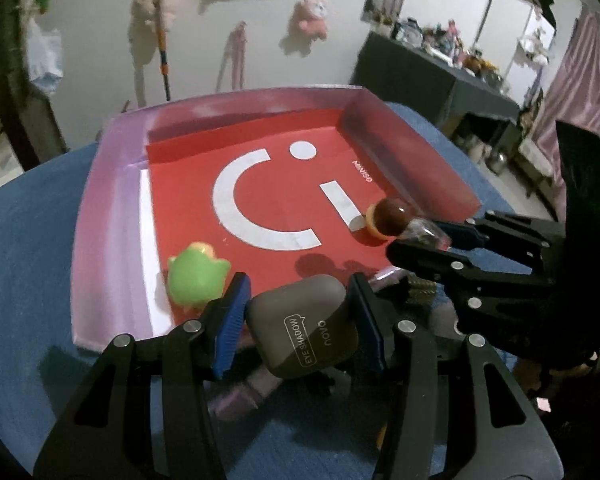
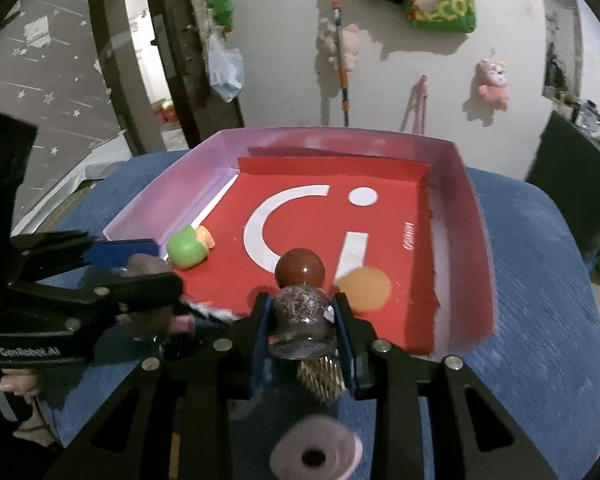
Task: Organize rigid objects
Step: 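Lower the eyeshadow case and jar into the pink box and open both tools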
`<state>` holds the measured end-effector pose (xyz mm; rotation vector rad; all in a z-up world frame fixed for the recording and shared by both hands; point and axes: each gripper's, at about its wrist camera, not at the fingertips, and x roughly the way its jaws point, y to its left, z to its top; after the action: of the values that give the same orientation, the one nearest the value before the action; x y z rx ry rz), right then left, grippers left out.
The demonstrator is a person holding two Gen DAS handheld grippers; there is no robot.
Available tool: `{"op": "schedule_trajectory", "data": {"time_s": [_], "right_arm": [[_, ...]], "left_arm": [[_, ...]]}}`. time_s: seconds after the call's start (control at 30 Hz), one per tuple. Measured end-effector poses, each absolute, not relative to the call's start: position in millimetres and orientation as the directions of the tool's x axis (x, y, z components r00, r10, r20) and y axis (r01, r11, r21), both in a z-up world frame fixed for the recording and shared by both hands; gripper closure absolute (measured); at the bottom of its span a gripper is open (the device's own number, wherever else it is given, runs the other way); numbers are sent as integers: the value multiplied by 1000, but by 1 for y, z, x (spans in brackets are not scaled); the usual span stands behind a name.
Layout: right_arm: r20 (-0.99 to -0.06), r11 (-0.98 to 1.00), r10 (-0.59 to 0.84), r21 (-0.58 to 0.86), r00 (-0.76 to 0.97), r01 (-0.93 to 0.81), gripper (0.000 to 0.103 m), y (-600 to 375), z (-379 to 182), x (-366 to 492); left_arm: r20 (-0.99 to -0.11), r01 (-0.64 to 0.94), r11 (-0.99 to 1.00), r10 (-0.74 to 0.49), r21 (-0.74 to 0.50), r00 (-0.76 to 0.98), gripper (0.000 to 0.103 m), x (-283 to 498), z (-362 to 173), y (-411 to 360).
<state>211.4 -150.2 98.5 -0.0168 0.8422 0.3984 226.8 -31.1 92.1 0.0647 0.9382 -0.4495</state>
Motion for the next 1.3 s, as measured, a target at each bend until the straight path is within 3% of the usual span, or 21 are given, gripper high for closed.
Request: {"op": "schedule_trajectory", "data": {"time_s": [0.83, 1.3], "right_arm": [[-809, 858, 302, 1, 504, -513, 70, -131, 71, 256], [-836, 840, 311, 20, 452, -542, 70, -128, 63, 263]], "left_arm": [[-881, 498, 859, -323, -119, 346, 56, 302, 52, -54], [-879, 514, 846, -347, -143, 327, 55, 307, 47, -49]]}}
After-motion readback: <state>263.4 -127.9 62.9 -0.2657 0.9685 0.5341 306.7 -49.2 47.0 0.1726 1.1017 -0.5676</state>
